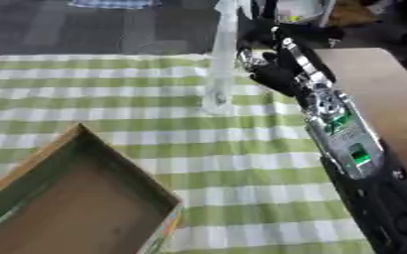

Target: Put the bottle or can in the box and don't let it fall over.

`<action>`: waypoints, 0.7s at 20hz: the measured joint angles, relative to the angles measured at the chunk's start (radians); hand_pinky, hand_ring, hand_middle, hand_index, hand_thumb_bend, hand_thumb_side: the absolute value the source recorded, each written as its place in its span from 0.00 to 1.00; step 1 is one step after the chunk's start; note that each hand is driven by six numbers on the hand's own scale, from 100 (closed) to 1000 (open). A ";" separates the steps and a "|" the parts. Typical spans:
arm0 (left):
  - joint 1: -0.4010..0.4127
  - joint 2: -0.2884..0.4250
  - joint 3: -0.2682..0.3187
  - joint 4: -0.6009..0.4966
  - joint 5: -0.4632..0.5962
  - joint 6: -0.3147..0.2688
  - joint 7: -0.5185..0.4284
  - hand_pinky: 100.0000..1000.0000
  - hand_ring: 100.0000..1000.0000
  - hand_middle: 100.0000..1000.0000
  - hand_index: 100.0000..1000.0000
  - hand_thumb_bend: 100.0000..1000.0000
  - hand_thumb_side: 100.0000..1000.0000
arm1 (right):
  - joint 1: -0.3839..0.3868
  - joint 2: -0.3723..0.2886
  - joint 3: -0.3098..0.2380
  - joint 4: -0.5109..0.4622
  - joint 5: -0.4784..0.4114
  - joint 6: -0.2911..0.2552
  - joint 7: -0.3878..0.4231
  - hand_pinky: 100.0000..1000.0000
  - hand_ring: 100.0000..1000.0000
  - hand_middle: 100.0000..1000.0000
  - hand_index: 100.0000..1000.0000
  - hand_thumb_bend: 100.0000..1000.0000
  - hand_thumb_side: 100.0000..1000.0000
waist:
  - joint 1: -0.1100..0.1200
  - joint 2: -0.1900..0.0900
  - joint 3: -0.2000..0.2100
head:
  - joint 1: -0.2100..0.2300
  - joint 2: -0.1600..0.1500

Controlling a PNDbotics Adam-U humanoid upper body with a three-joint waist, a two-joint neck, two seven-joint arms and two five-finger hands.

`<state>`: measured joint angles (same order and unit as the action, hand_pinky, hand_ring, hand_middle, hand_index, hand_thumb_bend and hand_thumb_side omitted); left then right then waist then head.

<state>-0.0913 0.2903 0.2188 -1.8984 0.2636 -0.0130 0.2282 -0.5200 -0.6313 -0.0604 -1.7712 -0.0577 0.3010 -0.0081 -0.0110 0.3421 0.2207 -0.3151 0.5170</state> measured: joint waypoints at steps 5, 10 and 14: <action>0.000 0.000 0.000 0.000 0.000 0.000 -0.003 1.00 0.58 0.78 0.77 0.09 0.84 | -0.013 0.002 0.006 0.023 0.001 0.002 0.005 0.96 1.00 1.00 1.00 0.00 0.42 | 0.000 0.000 0.002 | 0.000 -0.001; 0.000 0.000 -0.001 0.000 0.000 0.000 -0.004 1.00 0.58 0.78 0.77 0.09 0.84 | -0.028 0.003 0.011 0.050 0.001 -0.003 0.014 0.96 1.00 1.00 1.00 0.00 0.43 | 0.000 0.000 0.002 | 0.000 -0.001; 0.000 0.000 -0.005 0.000 0.000 0.001 -0.004 1.00 0.58 0.78 0.77 0.09 0.84 | -0.035 0.004 0.012 0.068 0.001 -0.006 0.021 0.96 1.00 1.00 1.00 0.00 0.44 | 0.000 0.000 0.002 | 0.000 -0.001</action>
<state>-0.0914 0.2902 0.2133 -1.8984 0.2636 -0.0124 0.2241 -0.5553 -0.6272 -0.0482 -1.7033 -0.0563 0.2946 0.0126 -0.0109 0.3421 0.2230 -0.3152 0.5161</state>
